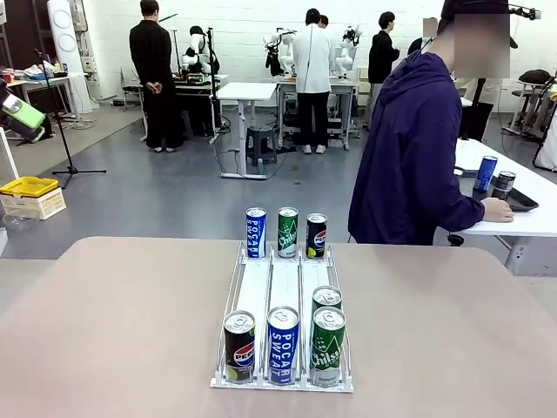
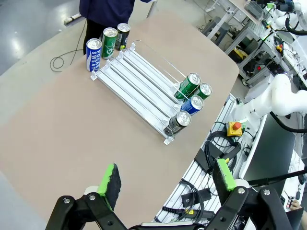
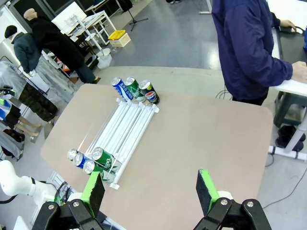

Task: Retrieve and hand over the desired beverage to the person.
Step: Place the picked can on the Handle tray extended by the person.

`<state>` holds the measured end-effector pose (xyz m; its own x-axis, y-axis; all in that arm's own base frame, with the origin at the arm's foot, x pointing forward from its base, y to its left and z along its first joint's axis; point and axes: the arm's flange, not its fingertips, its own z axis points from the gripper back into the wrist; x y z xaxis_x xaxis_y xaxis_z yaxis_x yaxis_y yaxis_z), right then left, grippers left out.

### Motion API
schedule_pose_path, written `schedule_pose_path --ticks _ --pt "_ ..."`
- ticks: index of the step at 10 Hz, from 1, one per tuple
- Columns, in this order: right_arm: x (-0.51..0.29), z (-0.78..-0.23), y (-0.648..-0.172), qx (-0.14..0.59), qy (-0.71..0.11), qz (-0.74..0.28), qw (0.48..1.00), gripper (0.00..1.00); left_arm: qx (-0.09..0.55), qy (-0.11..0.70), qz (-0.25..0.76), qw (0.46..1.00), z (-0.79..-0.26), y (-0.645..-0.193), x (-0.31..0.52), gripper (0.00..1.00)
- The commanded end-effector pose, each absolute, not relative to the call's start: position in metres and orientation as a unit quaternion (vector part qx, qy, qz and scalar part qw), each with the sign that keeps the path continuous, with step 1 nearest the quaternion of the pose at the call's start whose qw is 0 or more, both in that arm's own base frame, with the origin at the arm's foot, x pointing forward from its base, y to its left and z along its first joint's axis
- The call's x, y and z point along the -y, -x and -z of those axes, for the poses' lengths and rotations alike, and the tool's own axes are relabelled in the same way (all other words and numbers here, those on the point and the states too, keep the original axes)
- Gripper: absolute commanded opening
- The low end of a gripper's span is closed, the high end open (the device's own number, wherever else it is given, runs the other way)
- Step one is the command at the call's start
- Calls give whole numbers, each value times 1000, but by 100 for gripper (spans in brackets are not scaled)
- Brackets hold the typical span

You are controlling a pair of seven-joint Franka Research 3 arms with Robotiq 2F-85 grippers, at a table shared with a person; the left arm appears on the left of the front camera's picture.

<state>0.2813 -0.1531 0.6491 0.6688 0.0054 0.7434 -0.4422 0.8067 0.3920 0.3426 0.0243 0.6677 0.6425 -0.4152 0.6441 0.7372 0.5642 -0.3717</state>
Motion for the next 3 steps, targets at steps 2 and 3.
schedule_pose_path --ticks 2,3 --pt "152 -648 -283 391 -297 -135 860 100 262 326 347 839 -666 -344 -25 100" --pt "152 -648 -283 391 -297 -135 860 100 262 326 347 839 -666 -344 -25 100"
